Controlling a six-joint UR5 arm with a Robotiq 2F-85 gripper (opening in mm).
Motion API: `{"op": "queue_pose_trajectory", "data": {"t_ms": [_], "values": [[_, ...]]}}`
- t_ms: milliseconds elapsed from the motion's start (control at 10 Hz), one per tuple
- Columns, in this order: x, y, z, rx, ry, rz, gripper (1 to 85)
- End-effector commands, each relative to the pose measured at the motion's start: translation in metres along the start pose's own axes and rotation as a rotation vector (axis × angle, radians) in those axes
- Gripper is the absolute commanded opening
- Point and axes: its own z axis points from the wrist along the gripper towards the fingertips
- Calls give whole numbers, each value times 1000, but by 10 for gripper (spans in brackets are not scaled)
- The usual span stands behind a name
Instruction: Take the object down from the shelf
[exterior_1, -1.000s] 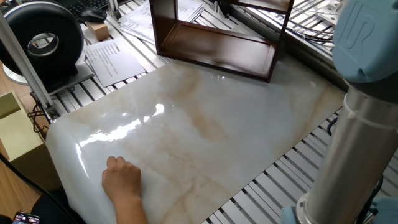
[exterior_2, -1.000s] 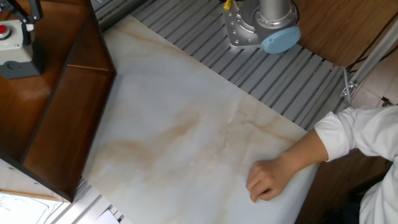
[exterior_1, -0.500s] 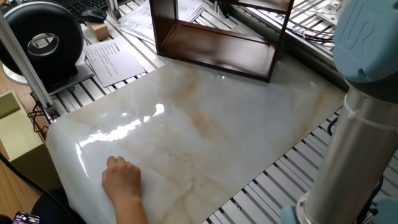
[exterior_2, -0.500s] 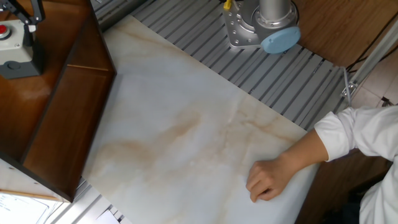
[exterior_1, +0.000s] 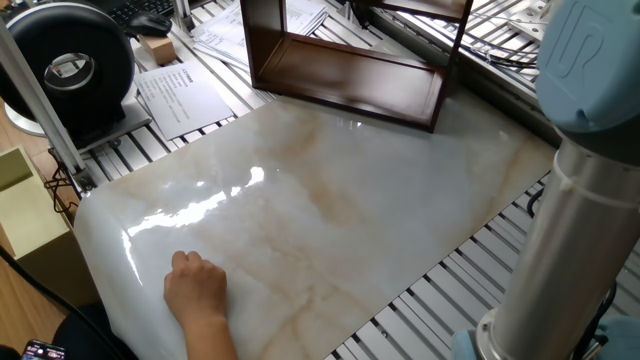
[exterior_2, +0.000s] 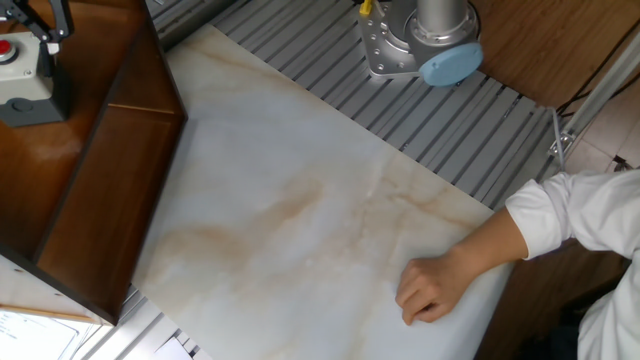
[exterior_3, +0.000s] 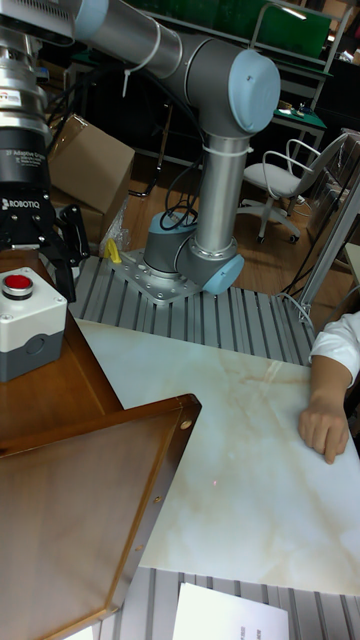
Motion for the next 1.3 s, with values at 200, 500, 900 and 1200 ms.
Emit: {"op": "queue_pose_trajectory", "data": {"t_ms": [200, 500, 900, 1200], "values": [[0, 0, -1, -3, -15, 0, 850], [2, 1, 0, -8, -23, -2, 850], [0, 2, 0, -8, -31, -3, 850], [-5, 1, 3, -5, -43, 6, 850]]}}
